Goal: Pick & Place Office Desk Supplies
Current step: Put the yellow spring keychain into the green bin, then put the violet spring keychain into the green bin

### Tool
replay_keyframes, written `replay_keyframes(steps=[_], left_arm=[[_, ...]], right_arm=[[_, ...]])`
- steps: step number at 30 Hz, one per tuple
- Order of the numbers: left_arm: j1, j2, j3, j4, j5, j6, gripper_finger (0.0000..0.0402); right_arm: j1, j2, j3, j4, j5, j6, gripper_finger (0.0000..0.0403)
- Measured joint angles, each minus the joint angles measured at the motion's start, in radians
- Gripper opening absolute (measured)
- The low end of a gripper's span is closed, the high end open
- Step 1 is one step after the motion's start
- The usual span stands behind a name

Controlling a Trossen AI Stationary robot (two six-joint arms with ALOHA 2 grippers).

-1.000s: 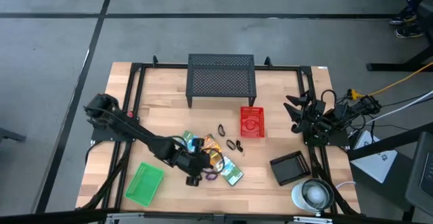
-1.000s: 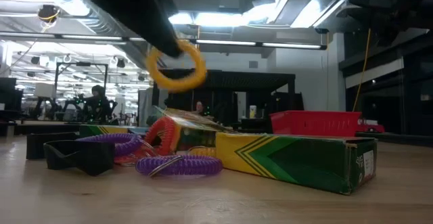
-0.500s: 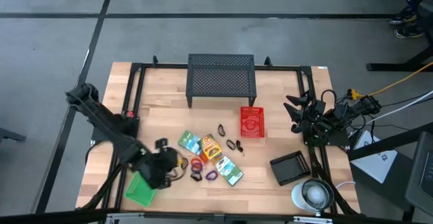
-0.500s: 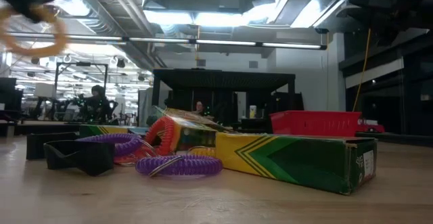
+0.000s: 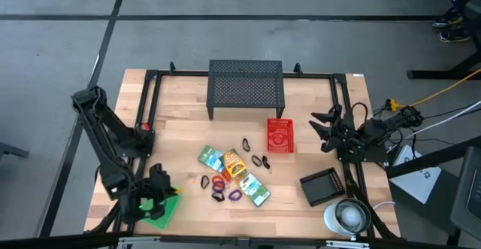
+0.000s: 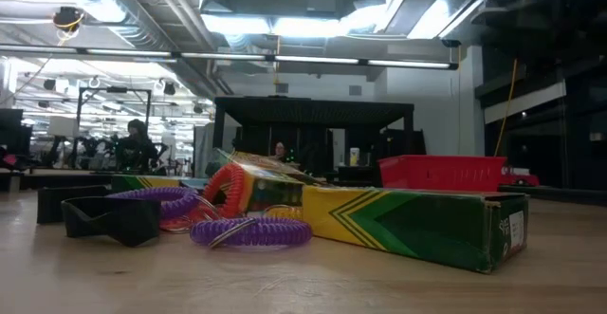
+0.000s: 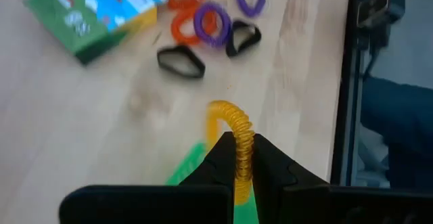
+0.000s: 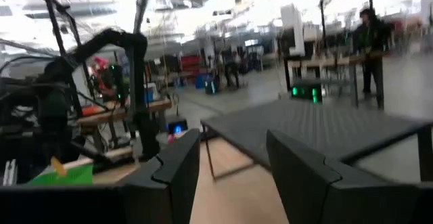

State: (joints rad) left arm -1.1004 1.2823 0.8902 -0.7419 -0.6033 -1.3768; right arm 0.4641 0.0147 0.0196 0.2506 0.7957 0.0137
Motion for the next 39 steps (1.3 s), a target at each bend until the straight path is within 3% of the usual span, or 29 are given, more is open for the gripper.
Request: replay_keyframes(steps=[12,22,25,34,39], left_arm=[[-0.198,0.083,0.000,-0.089,-0.034,-0.278,0.0017],[-0.245,0.243,0.001,-0.093,-0.029,-0.405,0.0022],[-0.240,0.274,0.001,-0.093,-0.029,-0.416,0.0047],[-0.227,0.235,0.028,-0.168,-0.039,-0.408,0.0180],[-0.217,0.202,0.098,-0.332,-0.213,-0.371,0.0210]], right_arm=[[0.000,0.000,0.000,-0.042,0.007,0.159,0.0172],[0.000,0.000,0.000,-0.073,0.017,0.211,0.0172],[0.000,0.000,0.000,-0.073,0.020,0.211,0.0172],[0.000,0.000,0.000,-0.073,0.012,0.207,0.0172],[0.000,0.000,0.000,-0.073,-0.038,0.228,0.0172]])
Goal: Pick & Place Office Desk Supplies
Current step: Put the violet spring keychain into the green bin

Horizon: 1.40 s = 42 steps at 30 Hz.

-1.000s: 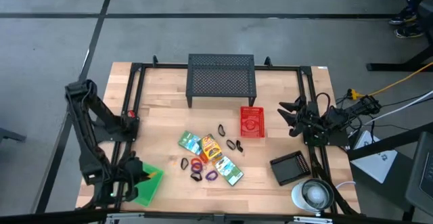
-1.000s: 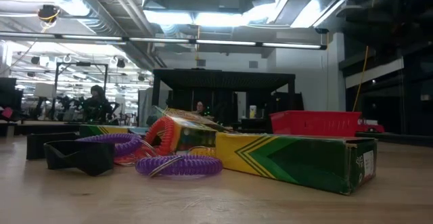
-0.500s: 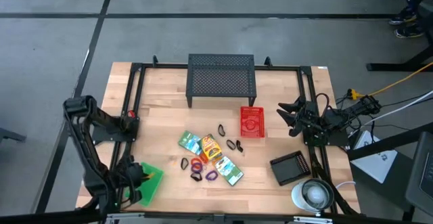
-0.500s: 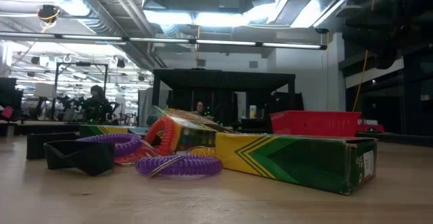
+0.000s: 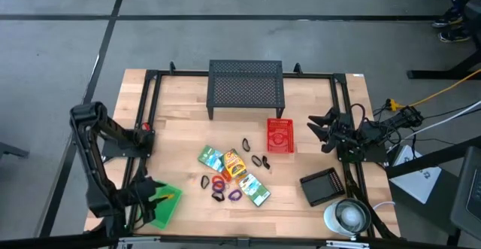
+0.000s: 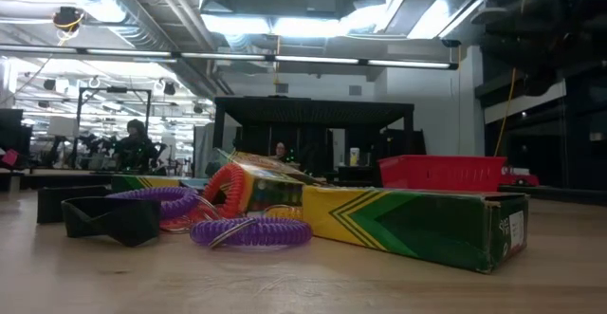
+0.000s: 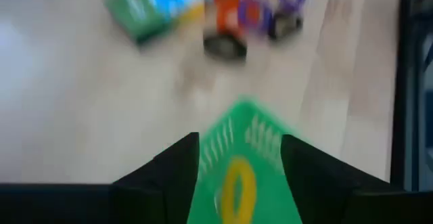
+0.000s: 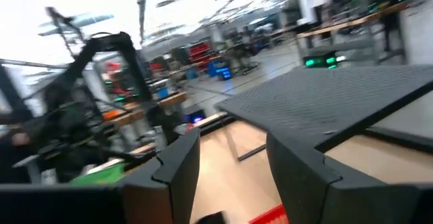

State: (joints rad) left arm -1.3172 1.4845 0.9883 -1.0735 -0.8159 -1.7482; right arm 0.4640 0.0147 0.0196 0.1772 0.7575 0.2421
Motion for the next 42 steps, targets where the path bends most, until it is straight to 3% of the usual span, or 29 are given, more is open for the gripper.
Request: replay_keyframes(steps=[3,5,13,19,27,37,42], left_arm=[[0.058,-0.022,0.019,0.013,-0.097,0.101,0.0211],[0.128,-0.029,0.021,0.073,-0.089,0.244,0.0208],[0.476,-0.022,0.020,0.324,0.102,0.909,0.0205],[0.712,-0.022,-0.030,0.676,0.384,1.223,0.0200],[0.857,-0.003,-0.097,0.800,0.535,1.330,0.0181],[0.859,0.204,-0.102,0.881,0.623,1.348,0.0173],[0.861,0.243,-0.100,0.917,0.613,1.348,0.0173]], right_arm=[[0.000,0.004,0.000,-0.001,-0.093,0.042,0.0172],[0.000,0.015,0.000,-0.003,-0.132,0.072,0.0172],[0.000,0.120,0.000,-0.007,-0.172,0.187,0.0172],[0.000,0.199,0.000,0.002,-0.166,0.249,0.0172],[0.000,0.245,0.000,0.010,-0.165,0.271,0.0172],[0.000,0.255,0.000,0.009,-0.163,0.267,0.0172],[0.000,0.255,0.000,0.008,-0.163,0.267,0.0172]])
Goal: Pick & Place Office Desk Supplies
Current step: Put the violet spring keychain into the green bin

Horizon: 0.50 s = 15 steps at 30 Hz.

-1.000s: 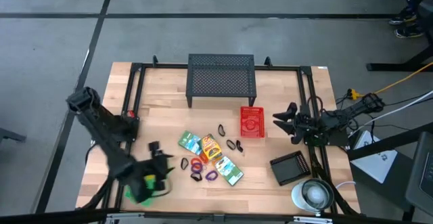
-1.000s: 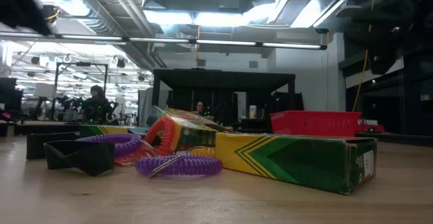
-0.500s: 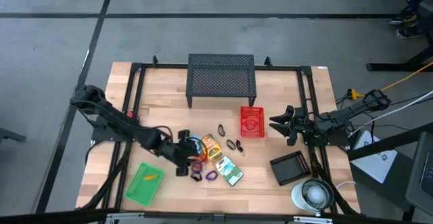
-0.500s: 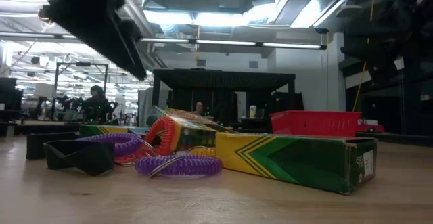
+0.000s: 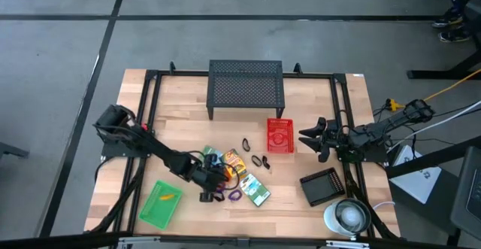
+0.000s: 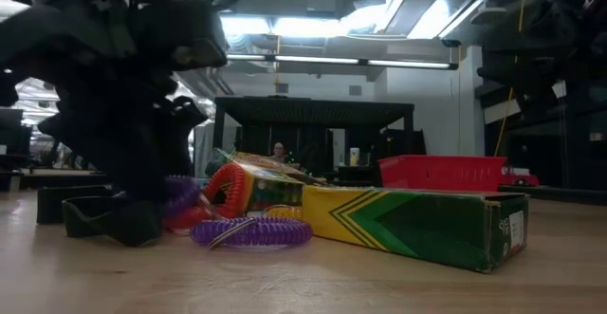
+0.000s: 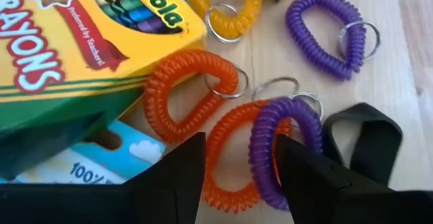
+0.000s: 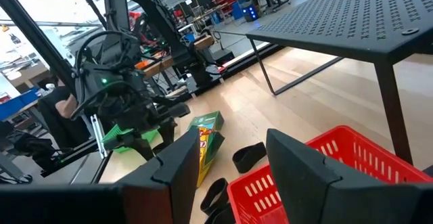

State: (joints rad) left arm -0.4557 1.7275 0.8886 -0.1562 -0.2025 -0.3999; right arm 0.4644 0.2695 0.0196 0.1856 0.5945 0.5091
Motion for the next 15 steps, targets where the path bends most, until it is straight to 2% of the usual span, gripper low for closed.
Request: replay_keyframes(steps=[5,12,15], left_arm=[[0.000,-0.016,0.003,0.005,-0.008,0.037,0.0148],[0.000,-0.066,0.046,-0.030,-0.015,0.079,0.0039],[0.000,-0.094,0.056,-0.028,-0.010,0.098,0.0008]], right_arm=[[0.000,0.000,0.000,-0.008,0.000,0.000,0.0172],[0.000,0.000,0.000,-0.017,0.000,-0.004,0.0172],[0.000,0.000,0.000,-0.022,0.000,-0.004,0.0172]])
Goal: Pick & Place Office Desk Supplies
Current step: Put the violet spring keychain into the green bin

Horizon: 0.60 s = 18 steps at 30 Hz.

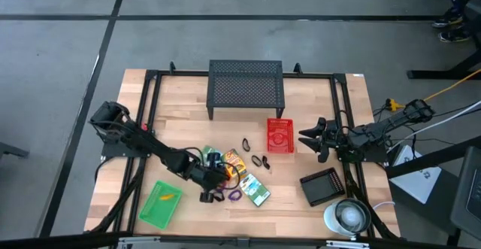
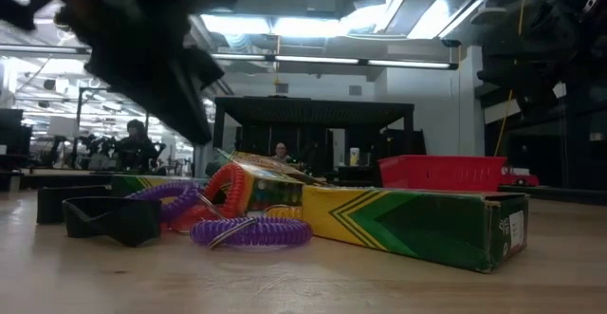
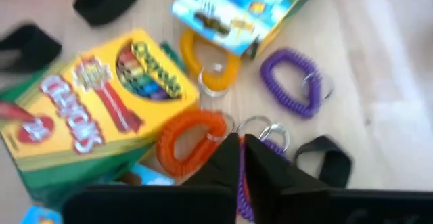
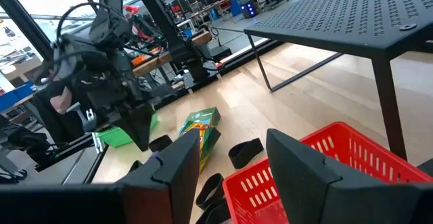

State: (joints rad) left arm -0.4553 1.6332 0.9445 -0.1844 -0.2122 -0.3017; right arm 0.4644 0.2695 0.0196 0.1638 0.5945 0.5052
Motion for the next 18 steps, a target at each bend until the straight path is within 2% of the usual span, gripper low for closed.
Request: replay_keyframes(steps=[3,6,15,18], left_arm=[[0.000,-0.015,0.001,-0.005,0.028,0.005,0.0005],[-0.013,-0.007,0.001,-0.030,0.027,0.006,0.0018],[-0.028,0.083,0.001,-0.039,-0.016,-0.014,0.0124],[-0.022,0.092,0.001,-0.042,-0.040,-0.015,0.0148]], right_arm=[[0.000,0.000,0.000,-0.001,0.000,0.000,0.0172],[0.000,0.000,0.000,-0.001,0.000,0.004,0.0172],[0.000,0.000,0.000,-0.001,0.000,0.005,0.0172],[0.000,0.000,0.000,-0.002,0.000,0.008,0.0172]])
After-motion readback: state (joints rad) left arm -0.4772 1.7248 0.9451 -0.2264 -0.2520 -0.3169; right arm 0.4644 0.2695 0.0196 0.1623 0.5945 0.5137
